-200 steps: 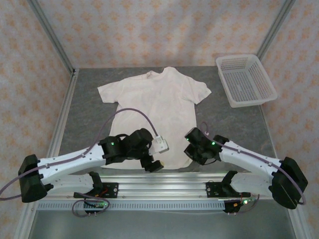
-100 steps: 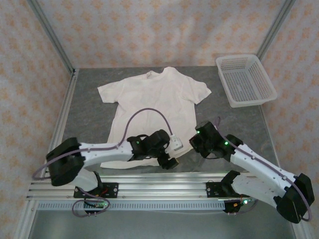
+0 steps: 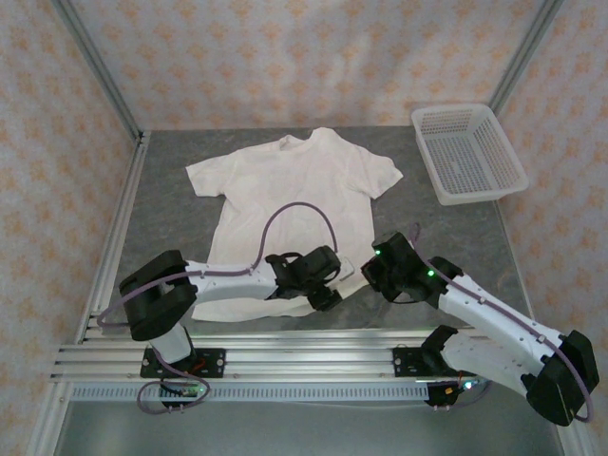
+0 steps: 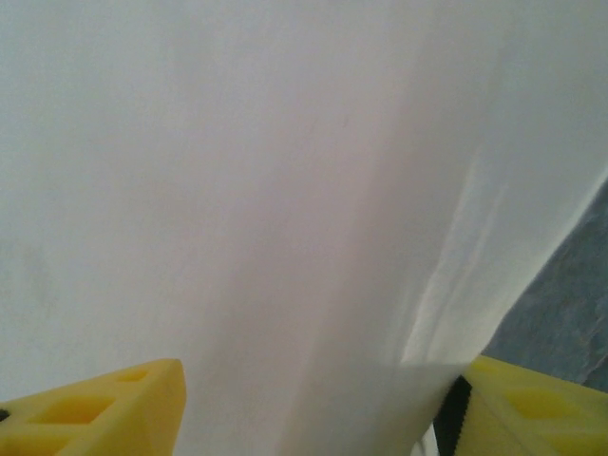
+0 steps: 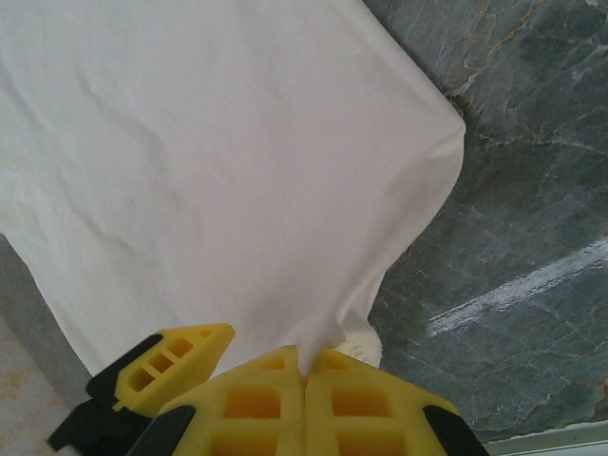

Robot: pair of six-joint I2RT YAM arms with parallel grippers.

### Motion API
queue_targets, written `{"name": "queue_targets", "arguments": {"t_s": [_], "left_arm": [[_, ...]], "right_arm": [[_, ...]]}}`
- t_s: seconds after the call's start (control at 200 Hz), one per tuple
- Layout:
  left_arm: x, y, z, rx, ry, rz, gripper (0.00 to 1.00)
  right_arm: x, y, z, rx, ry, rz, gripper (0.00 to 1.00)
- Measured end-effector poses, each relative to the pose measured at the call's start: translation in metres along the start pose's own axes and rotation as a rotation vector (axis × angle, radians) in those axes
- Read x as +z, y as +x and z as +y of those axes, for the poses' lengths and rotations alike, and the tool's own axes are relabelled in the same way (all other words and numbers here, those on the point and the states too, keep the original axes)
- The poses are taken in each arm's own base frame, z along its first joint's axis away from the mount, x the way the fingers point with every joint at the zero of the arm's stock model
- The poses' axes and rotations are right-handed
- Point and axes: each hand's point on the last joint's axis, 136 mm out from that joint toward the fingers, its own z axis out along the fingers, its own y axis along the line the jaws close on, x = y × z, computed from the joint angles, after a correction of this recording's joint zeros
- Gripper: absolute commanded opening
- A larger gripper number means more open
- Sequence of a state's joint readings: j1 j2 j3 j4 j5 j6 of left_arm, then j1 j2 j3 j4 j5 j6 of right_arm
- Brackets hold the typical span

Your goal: Fold the inside-out t-shirt

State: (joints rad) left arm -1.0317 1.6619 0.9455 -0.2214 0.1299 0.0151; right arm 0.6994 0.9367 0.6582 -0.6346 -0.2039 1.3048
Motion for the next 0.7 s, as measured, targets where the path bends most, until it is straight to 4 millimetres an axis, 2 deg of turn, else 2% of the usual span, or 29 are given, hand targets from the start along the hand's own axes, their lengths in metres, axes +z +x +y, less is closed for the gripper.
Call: {"name": "queue_targets", "arguments": {"t_s": [0.135, 0.315, 0.5, 0.6, 0.701], "left_arm": [[0.002, 0.027, 0.013, -0.02, -0.024, 0.064, 0.65], [-0.001, 0.046, 0.024, -0.044, -0.034, 0.099, 0.67], [-0.027, 0.046, 0.025, -0.066, 0.025, 0.039, 0.84], [-0.041, 0.043, 0.028, -0.075, 0.04, -0.006, 0.85], [-0.042, 0.043, 0.027, -0.074, 0.054, -0.014, 0.83]], "right_arm": [[0.0, 0.0, 0.0, 0.0, 0.002, 0.0, 0.0], [0.0, -0.001, -0.001, 0.0, 0.003, -0.003, 0.0], [0.001, 0.0, -0.001, 0.0, 0.004, -0.003, 0.0], [0.001, 0.0, -0.001, 0.0, 0.006, -0.003, 0.0], [0.001, 0.0, -0.002, -0.001, 0.01, -0.003, 0.0]]}}
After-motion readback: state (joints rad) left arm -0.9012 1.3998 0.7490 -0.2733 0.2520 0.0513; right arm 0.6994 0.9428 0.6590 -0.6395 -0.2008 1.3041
